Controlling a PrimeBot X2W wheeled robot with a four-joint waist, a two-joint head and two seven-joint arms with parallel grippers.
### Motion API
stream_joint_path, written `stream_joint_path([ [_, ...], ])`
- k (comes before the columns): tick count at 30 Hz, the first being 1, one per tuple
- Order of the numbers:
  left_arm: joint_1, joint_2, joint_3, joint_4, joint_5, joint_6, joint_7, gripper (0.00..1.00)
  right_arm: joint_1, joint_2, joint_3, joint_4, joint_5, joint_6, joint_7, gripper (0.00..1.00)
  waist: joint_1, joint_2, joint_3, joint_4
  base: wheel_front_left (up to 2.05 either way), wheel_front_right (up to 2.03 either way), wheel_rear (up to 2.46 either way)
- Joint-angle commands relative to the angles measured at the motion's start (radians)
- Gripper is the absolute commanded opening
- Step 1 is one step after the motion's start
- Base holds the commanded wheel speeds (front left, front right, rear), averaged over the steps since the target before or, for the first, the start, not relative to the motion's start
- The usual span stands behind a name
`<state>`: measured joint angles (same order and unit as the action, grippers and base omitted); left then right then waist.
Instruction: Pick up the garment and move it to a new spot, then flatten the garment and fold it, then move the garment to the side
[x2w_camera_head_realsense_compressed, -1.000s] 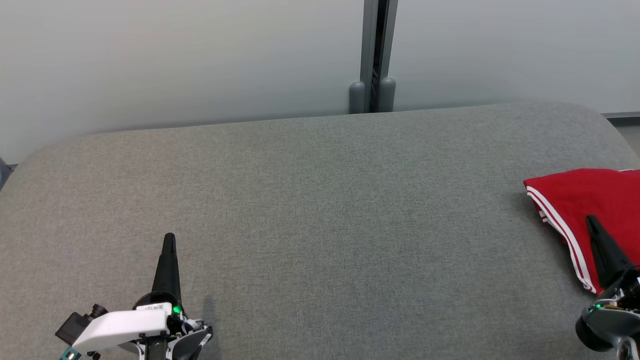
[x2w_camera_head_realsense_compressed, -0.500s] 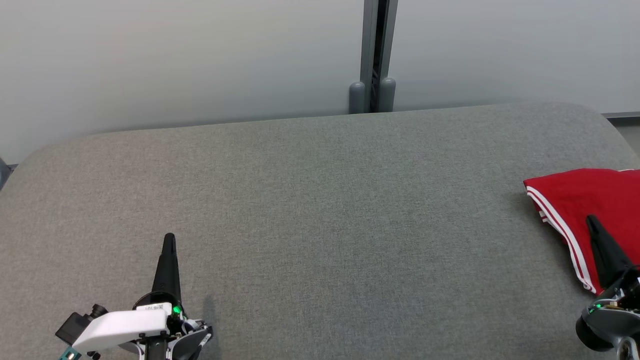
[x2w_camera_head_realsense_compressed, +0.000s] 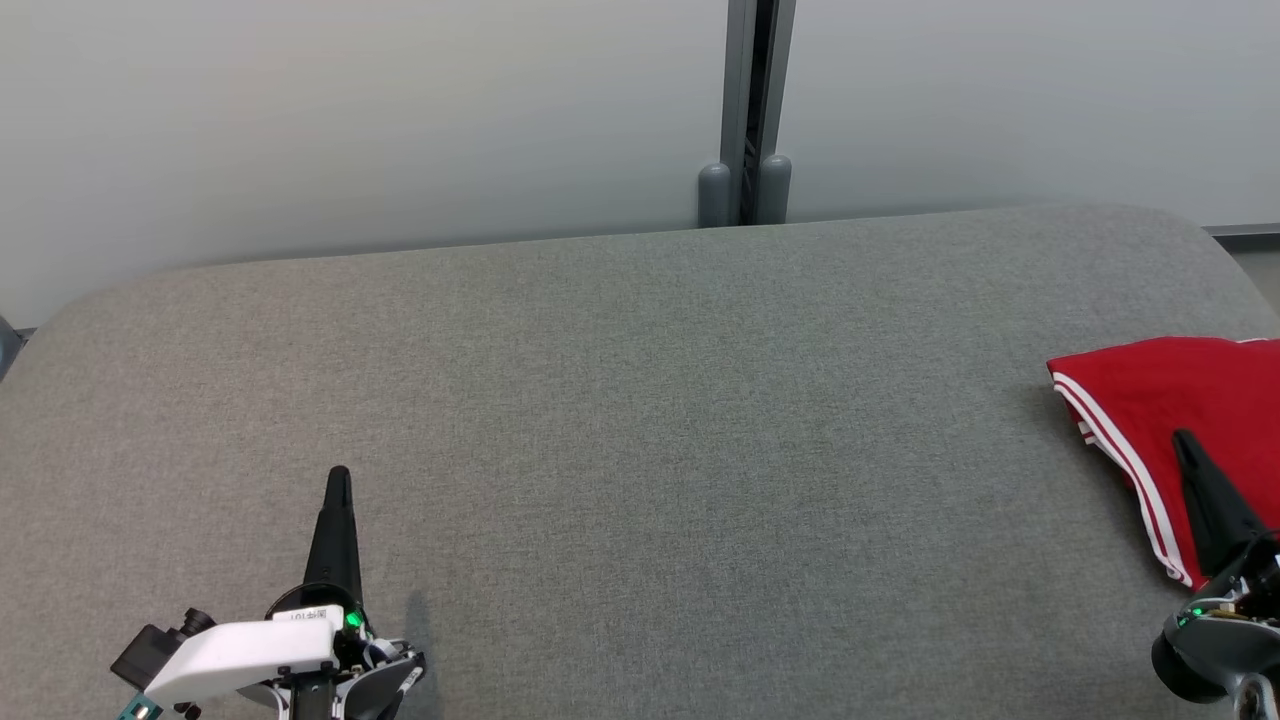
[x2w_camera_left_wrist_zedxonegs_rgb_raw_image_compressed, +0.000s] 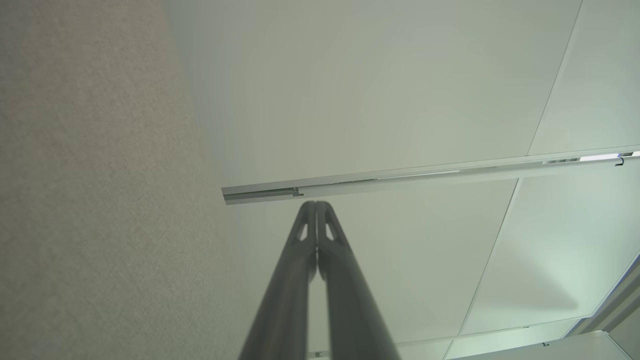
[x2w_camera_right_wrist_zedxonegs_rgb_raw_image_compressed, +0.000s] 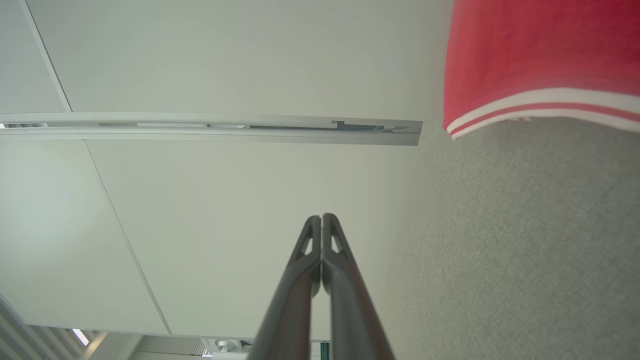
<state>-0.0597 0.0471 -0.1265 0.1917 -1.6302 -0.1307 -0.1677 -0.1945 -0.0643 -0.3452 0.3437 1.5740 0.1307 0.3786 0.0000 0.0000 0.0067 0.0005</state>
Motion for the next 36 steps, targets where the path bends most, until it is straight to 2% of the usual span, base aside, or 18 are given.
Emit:
stream_joint_path([
  [1, -0.013, 0.002, 0.004, 0.001, -0.003, -0.004, -0.001, 0.00, -0.008, -0.003, -0.002, 0.002, -0.001, 0.000, 0.004, 0.00, 0.0000, 0.0000, 0.000, 0.000, 0.00, 0.00, 0.00],
  [36, -0.013, 0.002, 0.004, 0.000, -0.003, -0.004, -0.001, 0.00, -0.009, -0.002, -0.005, 0.002, -0.004, 0.000, 0.007, 0.00, 0.0000, 0.0000, 0.000, 0.000, 0.00, 0.00, 0.00],
])
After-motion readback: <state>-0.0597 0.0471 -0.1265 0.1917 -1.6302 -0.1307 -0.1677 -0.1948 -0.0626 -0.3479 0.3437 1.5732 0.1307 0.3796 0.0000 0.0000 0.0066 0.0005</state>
